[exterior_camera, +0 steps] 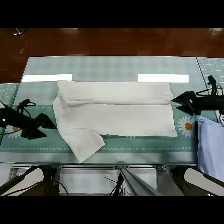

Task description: Fold the shirts.

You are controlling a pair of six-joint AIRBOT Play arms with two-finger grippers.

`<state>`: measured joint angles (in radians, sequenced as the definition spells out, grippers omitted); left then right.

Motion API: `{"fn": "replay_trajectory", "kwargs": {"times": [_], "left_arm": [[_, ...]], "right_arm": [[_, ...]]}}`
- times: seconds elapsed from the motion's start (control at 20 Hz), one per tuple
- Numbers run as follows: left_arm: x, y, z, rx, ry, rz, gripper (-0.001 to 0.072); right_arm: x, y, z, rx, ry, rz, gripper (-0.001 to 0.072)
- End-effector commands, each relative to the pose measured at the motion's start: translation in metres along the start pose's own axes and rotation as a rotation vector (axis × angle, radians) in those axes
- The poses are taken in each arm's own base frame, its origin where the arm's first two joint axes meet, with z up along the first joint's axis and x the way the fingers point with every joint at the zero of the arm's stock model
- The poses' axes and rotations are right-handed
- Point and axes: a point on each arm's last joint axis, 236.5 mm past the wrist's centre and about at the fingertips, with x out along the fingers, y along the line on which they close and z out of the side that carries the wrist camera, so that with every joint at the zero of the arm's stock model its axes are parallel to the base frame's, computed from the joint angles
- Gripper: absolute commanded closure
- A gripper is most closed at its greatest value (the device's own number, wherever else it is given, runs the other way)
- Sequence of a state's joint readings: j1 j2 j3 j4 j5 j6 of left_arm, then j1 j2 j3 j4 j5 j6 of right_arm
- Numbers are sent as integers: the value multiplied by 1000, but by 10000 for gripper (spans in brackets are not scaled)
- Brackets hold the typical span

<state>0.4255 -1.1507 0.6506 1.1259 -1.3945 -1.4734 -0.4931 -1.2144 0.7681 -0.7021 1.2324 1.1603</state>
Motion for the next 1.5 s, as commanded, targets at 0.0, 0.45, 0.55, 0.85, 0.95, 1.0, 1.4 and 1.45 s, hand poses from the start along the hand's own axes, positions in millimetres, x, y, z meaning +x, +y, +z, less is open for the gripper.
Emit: {"fn": "replay_trajectory", "kwargs": {"times": [0.0,0.45,0.55,0.85,0.95,1.0,1.4,1.45], "left_arm": [[23,-14,-15,-52,-46,-112,3],[82,-49,-42,81,-26,-157,4],[82,-50,-43,94,-22,-155,307],[82,-50,-44,121,-21,-157,685],[82,-50,-44,121,-20,-157,685],[82,-50,-44,121,-21,-157,685],[81,-60,-45,107,-21,-195,685],[81,-60,-44,107,-22,-195,685]], "right_arm": [[11,19,-29,27,-60,136,87],[0,21,-31,66,-60,150,87],[-26,9,-10,87,-126,134,87],[-44,-118,-93,356,110,-350,87],[-34,-120,-102,316,152,-388,87],[-28,-116,-105,296,177,-388,88],[29,-80,-78,244,150,-229,92],[33,-76,-75,236,142,-218,118]]}}
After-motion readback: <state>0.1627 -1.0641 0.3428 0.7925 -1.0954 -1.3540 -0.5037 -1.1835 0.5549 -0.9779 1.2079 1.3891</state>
